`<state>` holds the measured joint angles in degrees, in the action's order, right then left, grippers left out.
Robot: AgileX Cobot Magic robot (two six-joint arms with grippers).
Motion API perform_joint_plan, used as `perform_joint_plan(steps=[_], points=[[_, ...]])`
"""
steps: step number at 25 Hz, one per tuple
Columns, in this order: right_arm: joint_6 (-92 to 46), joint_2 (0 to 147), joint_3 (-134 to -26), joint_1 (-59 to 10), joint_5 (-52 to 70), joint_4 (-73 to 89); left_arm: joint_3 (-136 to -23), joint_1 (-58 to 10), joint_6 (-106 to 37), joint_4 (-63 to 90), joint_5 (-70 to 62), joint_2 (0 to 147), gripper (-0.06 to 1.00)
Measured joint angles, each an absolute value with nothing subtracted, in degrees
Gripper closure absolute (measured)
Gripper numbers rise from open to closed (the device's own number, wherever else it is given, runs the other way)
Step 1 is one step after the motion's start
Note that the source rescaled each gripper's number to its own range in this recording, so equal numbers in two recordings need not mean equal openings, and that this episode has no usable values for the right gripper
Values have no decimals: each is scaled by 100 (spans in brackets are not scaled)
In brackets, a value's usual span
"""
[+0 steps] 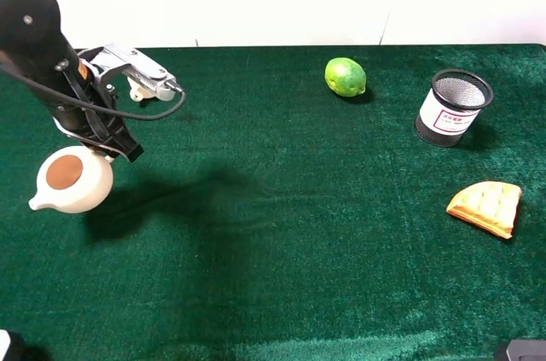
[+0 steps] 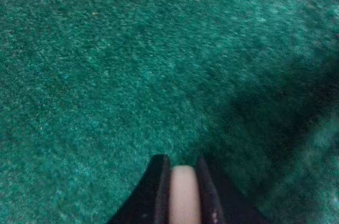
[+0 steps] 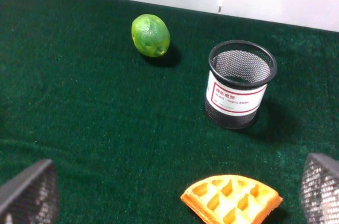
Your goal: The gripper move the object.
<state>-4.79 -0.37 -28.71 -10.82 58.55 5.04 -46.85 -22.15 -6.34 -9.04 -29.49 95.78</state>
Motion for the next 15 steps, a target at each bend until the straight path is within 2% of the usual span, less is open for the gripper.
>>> perform_joint_plan(steps=[15], points=[[-479, -37, -2871, -1082, 5855, 540, -4663, -2083, -634, -951, -2056, 10223, 94]])
